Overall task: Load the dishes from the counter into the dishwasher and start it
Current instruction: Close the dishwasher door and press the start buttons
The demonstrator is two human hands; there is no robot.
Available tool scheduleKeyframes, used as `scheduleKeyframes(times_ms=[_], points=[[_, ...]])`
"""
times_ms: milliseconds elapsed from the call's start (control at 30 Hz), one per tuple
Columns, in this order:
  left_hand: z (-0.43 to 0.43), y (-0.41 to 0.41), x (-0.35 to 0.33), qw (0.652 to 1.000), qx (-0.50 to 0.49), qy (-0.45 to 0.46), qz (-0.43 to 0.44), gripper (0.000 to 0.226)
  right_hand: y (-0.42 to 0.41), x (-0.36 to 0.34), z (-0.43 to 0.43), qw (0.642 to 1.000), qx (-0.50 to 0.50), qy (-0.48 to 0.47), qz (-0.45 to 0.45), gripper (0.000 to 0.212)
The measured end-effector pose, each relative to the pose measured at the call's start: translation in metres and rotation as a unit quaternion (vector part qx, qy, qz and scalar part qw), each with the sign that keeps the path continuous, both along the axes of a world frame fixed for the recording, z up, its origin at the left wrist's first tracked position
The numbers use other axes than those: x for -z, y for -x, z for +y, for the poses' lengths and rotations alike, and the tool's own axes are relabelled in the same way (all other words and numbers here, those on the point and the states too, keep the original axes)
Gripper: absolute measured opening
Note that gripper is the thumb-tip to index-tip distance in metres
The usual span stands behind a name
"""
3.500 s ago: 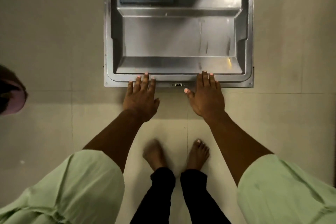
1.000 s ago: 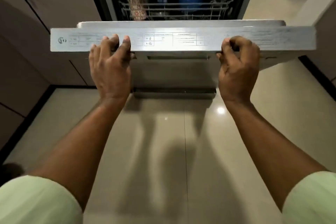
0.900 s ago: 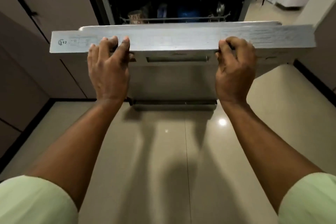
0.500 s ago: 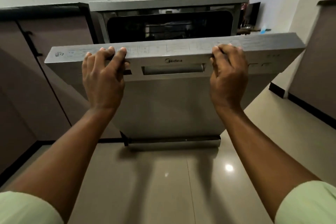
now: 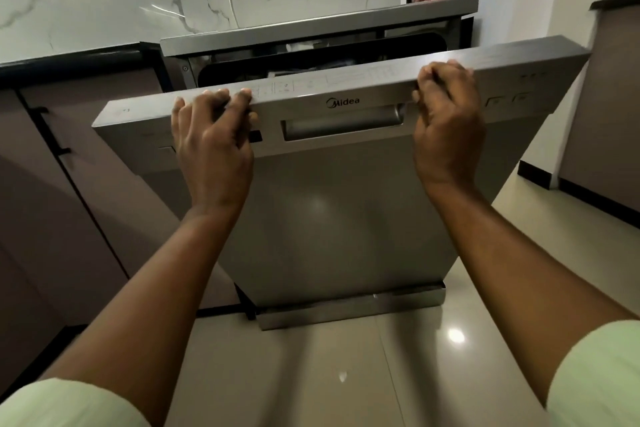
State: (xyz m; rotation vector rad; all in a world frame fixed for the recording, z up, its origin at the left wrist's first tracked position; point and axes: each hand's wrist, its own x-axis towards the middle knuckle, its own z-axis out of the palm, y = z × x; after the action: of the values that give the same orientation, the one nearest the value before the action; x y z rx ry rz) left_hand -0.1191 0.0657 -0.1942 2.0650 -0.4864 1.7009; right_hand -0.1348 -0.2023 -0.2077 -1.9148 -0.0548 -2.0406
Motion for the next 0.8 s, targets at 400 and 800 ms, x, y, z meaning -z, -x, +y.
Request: scheduleKeyframes(times_ms=[400,800], points=[[-0.004,-0.046,-0.018,1.0,-0.009,-0.01,0.009,0.035,-0.065,-0.017,-0.003,0.997,-0.001,0.0,-0.073,0.036],[-0.026,-0.094,-0.033,0.995,-0.088,-0.031,0.032,0.044,-0.144,-0.033,-0.012,0.99,0.013,0.013,-0.137,0.037]])
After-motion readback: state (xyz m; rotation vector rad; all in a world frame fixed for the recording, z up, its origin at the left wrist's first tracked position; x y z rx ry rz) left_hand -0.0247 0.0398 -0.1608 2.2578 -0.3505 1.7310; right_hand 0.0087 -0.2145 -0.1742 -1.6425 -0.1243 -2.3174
